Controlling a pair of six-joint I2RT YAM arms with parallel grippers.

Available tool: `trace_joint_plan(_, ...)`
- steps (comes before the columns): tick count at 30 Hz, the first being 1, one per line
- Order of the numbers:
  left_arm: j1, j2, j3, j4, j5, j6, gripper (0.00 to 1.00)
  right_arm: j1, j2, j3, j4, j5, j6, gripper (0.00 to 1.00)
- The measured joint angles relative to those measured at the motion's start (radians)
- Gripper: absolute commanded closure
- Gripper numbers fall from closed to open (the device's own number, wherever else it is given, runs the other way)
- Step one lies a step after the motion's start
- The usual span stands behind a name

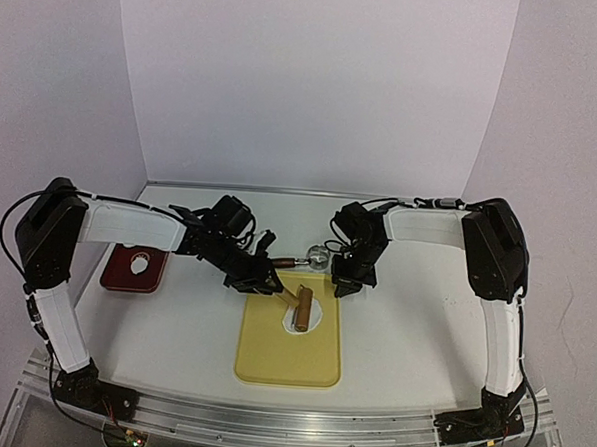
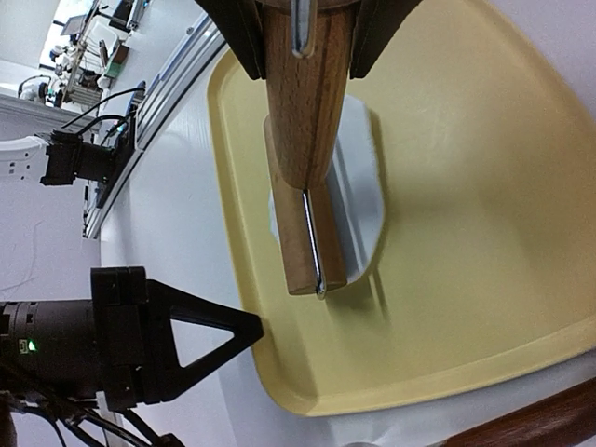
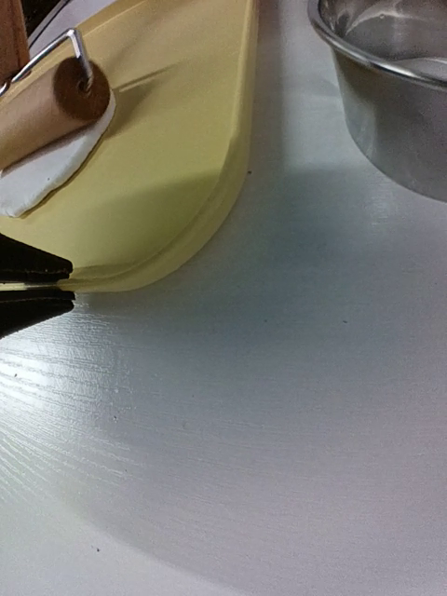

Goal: Roll out the dumpling wrappers from the dough

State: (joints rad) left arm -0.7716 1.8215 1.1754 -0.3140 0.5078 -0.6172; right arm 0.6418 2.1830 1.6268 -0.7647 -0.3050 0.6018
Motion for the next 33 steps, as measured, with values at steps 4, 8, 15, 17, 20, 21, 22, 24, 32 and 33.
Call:
trace_joint_plan(4, -0.035, 0.064, 0.068, 0.012, 0.017, 0.017, 1.0, 0.0, 0.0, 0.0, 0.0, 0.0, 0.0, 1.0)
trace_joint_plan(8, -0.041, 0.067, 0.065, 0.02, 0.016, 0.018, 1.0, 0.0, 0.0, 0.0, 0.0, 0.0, 0.0, 1.0)
trace_joint_plan(15, -0.026, -0.011, -0.057, 0.079, 0.008, 0.01, 1.0, 0.0, 0.0, 0.0, 0.0, -0.003, 0.0, 1.0)
trace_joint_plan(17, -0.017, -0.047, -0.104, 0.094, 0.004, 0.005, 1.0, 0.0, 0.0, 0.0, 0.0, -0.006, 0.001, 1.0)
trace_joint_plan(20, -0.009, -0.094, -0.166, 0.108, 0.004, -0.005, 1.0, 0.004, 0.0, 0.0, 0.0, -0.009, 0.001, 1.0)
trace_joint_plan(21, -0.009, -0.107, -0.183, 0.11, 0.004, -0.008, 1.0, 0.005, 0.0, 0.0, 0.0, -0.009, 0.001, 1.0)
trace_joint_plan(22, -0.009, -0.119, -0.197, 0.113, 0.004, -0.009, 1.0, 0.006, 0.0, 0.0, 0.0, -0.01, 0.002, 1.0)
trace_joint_plan(24, -0.008, -0.139, -0.222, 0.116, 0.004, -0.01, 1.0, 0.006, 0.0, 0.0, 0.0, -0.01, 0.002, 1.0)
trace_joint_plan(32, 0.048, -0.197, -0.287, 0.103, 0.037, 0.006, 1.0, 0.006, 0.0, 0.0, 0.001, -0.011, 0.003, 1.0)
trace_joint_plan(33, 0.059, -0.201, -0.291, 0.097, 0.045, 0.015, 1.0, 0.006, 0.0, 0.0, 0.001, -0.011, 0.004, 1.0)
